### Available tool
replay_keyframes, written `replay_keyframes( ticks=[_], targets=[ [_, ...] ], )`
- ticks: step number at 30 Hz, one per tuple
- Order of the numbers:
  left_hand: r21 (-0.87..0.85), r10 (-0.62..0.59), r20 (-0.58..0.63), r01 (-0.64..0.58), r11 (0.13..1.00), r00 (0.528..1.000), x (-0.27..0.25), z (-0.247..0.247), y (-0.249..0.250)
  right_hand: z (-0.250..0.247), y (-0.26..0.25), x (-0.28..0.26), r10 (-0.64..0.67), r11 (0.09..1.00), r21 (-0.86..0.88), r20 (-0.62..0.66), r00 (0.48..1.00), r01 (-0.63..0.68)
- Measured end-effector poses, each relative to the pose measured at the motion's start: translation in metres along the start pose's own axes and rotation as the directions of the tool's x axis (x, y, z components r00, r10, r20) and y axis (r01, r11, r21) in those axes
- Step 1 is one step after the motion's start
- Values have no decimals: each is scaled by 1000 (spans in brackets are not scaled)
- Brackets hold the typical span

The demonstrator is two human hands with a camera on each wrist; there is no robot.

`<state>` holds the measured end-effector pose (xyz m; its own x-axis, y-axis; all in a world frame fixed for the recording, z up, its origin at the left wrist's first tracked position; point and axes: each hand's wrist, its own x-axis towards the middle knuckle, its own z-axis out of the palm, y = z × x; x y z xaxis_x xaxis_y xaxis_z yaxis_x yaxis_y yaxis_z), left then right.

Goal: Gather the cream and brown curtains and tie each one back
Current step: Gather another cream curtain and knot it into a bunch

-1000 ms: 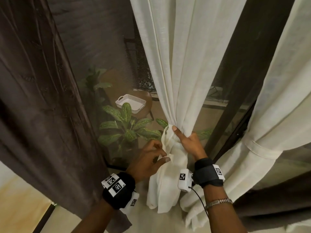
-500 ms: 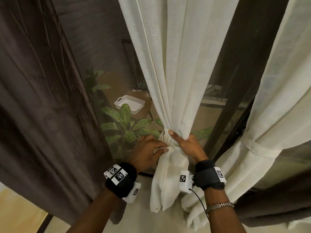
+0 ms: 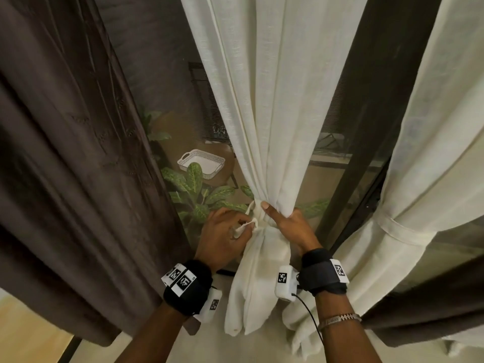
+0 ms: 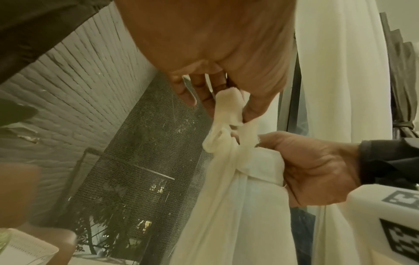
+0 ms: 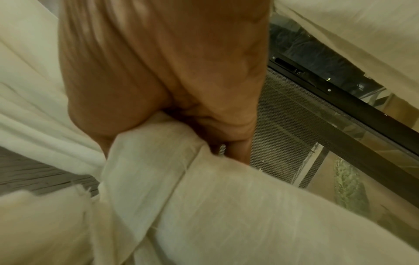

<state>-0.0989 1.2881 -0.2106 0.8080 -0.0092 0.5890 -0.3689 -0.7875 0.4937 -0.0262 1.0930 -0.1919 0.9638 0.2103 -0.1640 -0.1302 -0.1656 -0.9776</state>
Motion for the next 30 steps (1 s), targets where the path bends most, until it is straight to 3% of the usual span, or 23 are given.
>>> replay_keyframes(
  ticks=[7, 17, 19, 22, 25, 28, 30],
  targets=[
    [14, -51, 233, 49, 999, 971, -11, 23, 4, 3, 4, 2, 14, 999, 30, -9, 1000, -14],
    [93, -156, 155, 143, 985, 975, -6, 36, 12, 5, 9, 1, 33, 997, 74, -20, 999, -32],
    [58, -226, 180, 219, 974, 957, -4, 35, 15, 5, 7, 1, 22, 998, 59, -20, 1000, -20],
    [-61, -387, 247, 413, 909, 888, -4, 36, 18, 1, 2, 1, 15, 1000, -8, 21, 1000, -15],
    [-53, -443, 280, 474, 879, 852, -6, 36, 20, -4, -1, -3, 20, 999, -27, 63, 998, -18],
    [-166, -383, 285, 439, 883, 878, -7, 28, 18, -10, -2, -7, -5, 996, -93, 77, 997, 13],
    [-208, -383, 191, 418, 884, 904, -7, 16, 15, -15, -11, -12, -1, 992, -124, 112, 994, 15]
  ],
)
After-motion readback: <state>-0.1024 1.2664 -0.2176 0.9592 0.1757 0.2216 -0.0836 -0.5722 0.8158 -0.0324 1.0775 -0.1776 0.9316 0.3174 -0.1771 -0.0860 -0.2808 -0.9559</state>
